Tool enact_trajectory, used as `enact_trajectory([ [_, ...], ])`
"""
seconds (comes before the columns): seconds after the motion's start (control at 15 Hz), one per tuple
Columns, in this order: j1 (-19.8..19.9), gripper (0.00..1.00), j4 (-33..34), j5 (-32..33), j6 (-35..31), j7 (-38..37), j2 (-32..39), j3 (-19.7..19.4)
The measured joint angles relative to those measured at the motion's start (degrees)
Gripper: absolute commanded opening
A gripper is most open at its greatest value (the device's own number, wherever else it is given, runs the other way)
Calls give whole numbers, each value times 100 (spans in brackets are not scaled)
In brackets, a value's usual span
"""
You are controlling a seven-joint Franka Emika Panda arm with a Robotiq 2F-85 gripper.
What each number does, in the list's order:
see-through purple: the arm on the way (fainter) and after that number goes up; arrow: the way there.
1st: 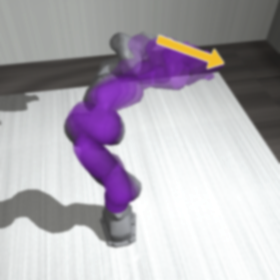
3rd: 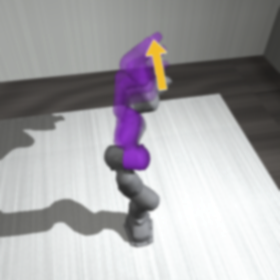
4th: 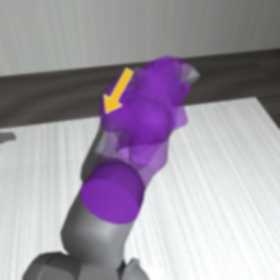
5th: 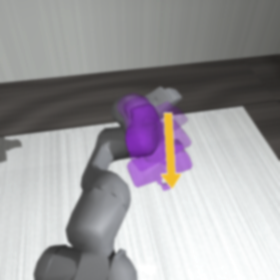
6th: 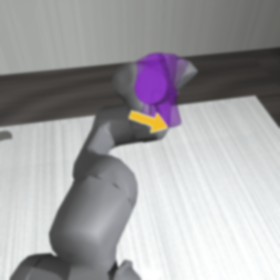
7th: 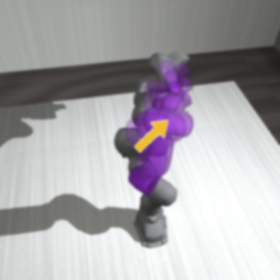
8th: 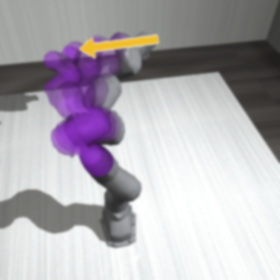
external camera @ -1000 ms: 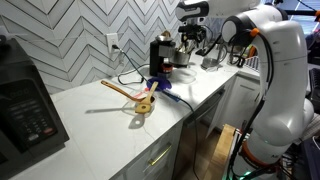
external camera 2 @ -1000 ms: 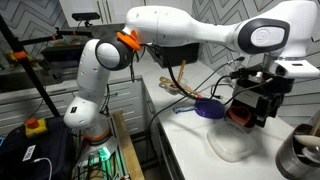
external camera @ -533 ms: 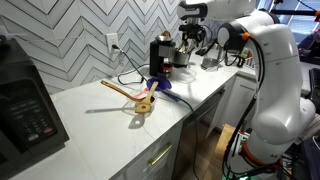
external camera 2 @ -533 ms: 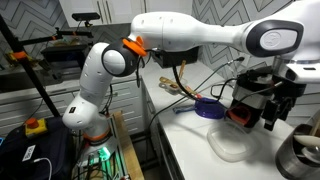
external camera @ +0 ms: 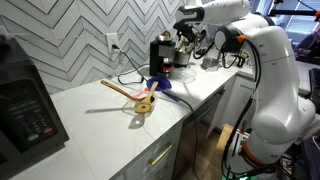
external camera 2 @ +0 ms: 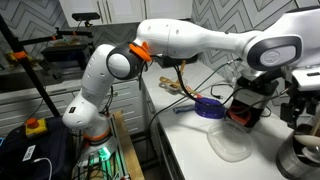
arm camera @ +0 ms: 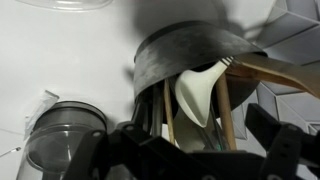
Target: Put the spoon inside the container
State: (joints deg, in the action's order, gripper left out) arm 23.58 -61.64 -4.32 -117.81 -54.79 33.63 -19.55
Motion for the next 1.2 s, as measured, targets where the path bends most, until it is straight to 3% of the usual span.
enact_trajectory([
  [0.27, -13, 100, -14, 20, -757, -290, 371, -69],
  [0.4, -45, 95, -18, 120, -930, -382, 514, -112],
  [0.47, -58, 74, -17, 186, -960, -416, 566, -140],
  [0.53, -66, 70, -15, 254, -970, -455, 604, -173],
  [1.07, -77, 8, 0, 550, -971, -582, 678, -289],
  [1.13, -86, 2, 0, 573, -971, -590, 678, -290],
  [1.2, -96, 2, -1, 600, -968, -590, 677, -293],
])
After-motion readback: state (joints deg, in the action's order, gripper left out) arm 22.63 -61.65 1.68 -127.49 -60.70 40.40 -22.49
